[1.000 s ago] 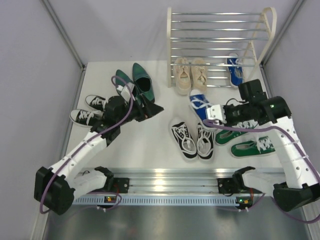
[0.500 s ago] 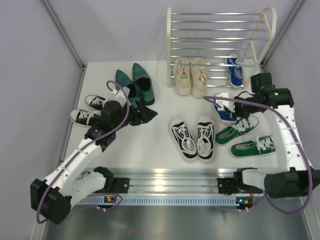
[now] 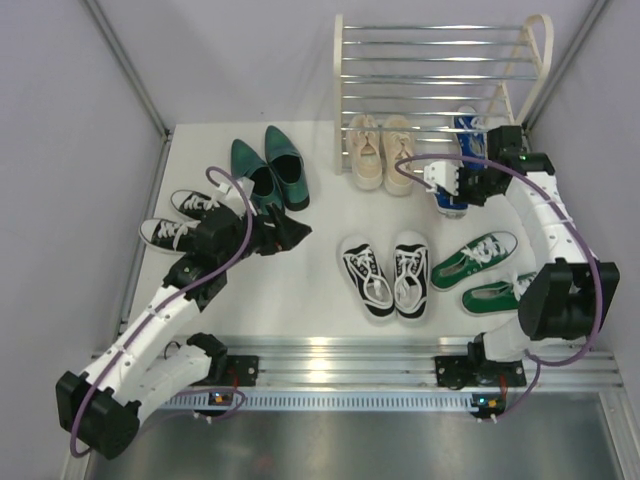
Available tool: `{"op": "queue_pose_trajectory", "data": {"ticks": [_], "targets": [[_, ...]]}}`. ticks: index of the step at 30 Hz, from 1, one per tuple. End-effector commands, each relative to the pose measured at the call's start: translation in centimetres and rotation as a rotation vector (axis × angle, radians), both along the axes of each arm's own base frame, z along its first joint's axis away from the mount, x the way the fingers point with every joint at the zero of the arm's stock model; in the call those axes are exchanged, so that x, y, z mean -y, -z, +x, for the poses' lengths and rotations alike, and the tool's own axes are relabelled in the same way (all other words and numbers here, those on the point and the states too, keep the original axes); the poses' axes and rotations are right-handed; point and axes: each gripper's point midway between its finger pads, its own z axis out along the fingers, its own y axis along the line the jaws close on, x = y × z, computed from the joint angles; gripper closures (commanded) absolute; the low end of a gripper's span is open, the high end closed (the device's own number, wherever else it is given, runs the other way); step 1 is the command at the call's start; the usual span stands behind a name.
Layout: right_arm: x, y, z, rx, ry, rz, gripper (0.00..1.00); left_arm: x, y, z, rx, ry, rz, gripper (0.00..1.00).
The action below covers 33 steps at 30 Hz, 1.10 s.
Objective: Place and organize the shoes onto the shoe shelf
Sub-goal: Place the shoe at the shoe shelf.
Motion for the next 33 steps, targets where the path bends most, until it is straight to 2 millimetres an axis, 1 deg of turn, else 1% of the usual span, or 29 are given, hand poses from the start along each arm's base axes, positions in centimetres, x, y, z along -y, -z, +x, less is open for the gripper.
{"op": "queue_pose_trajectory", "data": {"ticks": [1, 3, 6, 7, 9, 10, 12, 13, 14, 15, 17, 18, 20, 21, 22, 24, 25, 27, 28, 29, 33], "targets": [[0.4, -6.0, 7.4, 0.334, 0.0, -0.009, 1.0, -0.5, 0.0, 0.1, 0.021, -0.016, 0.014, 0.14], [0.4, -6.5, 8.8, 0.378, 0.009, -0.001, 1.0, -0.5, 0.1, 0.2, 0.019, -0.018, 0.016, 0.14], [0.0, -6.5, 10.3, 0.403, 0.0, 0.009, 1.0, -0.5, 0.1, 0.2, 0.017, -0.017, 0.014, 0.14], [0.0, -6.5, 11.2, 0.428, 0.001, 0.005, 1.0, -0.4, 0.1, 0.3, 0.016, -0.017, 0.015, 0.14], [0.1, -6.6, 12.2, 0.455, 0.011, 0.003, 1.0, -0.4, 0.2, 0.4, 0.016, -0.017, 0.015, 0.14], [0.1, -6.5, 13.2, 0.48, 0.019, -0.002, 1.0, -0.3, 0.1, 0.4, 0.017, -0.015, 0.016, 0.14], [0.3, -6.4, 14.3, 0.502, 0.036, -0.002, 1.0, -0.3, 0.2, 0.5, 0.014, -0.015, 0.017, 0.14], [0.5, -6.3, 15.2, 0.53, 0.047, -0.008, 1.0, -0.3, 0.2, 0.5, 0.013, -0.015, 0.018, 0.14], [0.6, -6.2, 15.5, 0.54, 0.048, -0.01, 1.0, -0.3, 0.3, 0.5, 0.01, -0.015, 0.017, 0.14], [0.6, -5.3, 15.9, 0.535, 0.048, -0.019, 1.0, -0.3, 0.4, 0.5, 0.008, -0.017, 0.019, 0.14], [0.5, -5.3, 16.6, 0.561, 0.044, -0.025, 1.0, -0.3, 0.4, 0.5, 0.006, -0.017, 0.017, 0.14], [0.5, -4.6, 17.1, 0.56, 0.039, -0.029, 1.0, -0.3, 0.6, 0.5, 0.002, -0.019, 0.019, 0.14], [0.5, -4.5, 17.8, 0.587, 0.034, -0.036, 1.0, -0.4, 0.5, 0.5, 0.002, -0.021, 0.017, 0.14], [0.5, -4.0, 18.3, 0.587, 0.034, -0.04, 1.0, -0.4, 0.5, 0.5, -0.001, -0.022, 0.016, 0.14], [0.5, -3.8, 18.5, 0.592, 0.033, -0.041, 1.0, -0.4, 0.7, 0.4, -0.004, -0.021, 0.016, 0.14], [0.6, -3.8, 19.2, 0.615, 0.037, -0.048, 1.0, -0.3, 0.8, 0.4, -0.008, -0.021, 0.017, 0.14], [0.6, -3.1, 19.4, 0.603, 0.034, -0.051, 1.0, -0.4, 0.9, 0.4, -0.01, -0.023, 0.017, 0.14], [0.7, -2.7, 19.7, 0.608, 0.026, -0.064, 1.0, -0.4, 1.0, 0.4, -0.014, -0.023, 0.019, 0.14], [0.8, -2.0, 19.9, 0.597, 0.027, -0.07, 1.0, -0.4, 1.0, 0.4, -0.015, -0.026, 0.019, 0.14], [0.9, -1.9, 20.0, 0.597, 0.028, -0.076, 1.0, -0.5, 1.1, 0.4, -0.016, -0.026, 0.019, 0.14], [1.5, -0.1, 20.3, 0.561, 0.051, -0.098, 1.0, -0.5, 1.4, 0.4, -0.023, -0.029, 0.02, 0.14]]}}
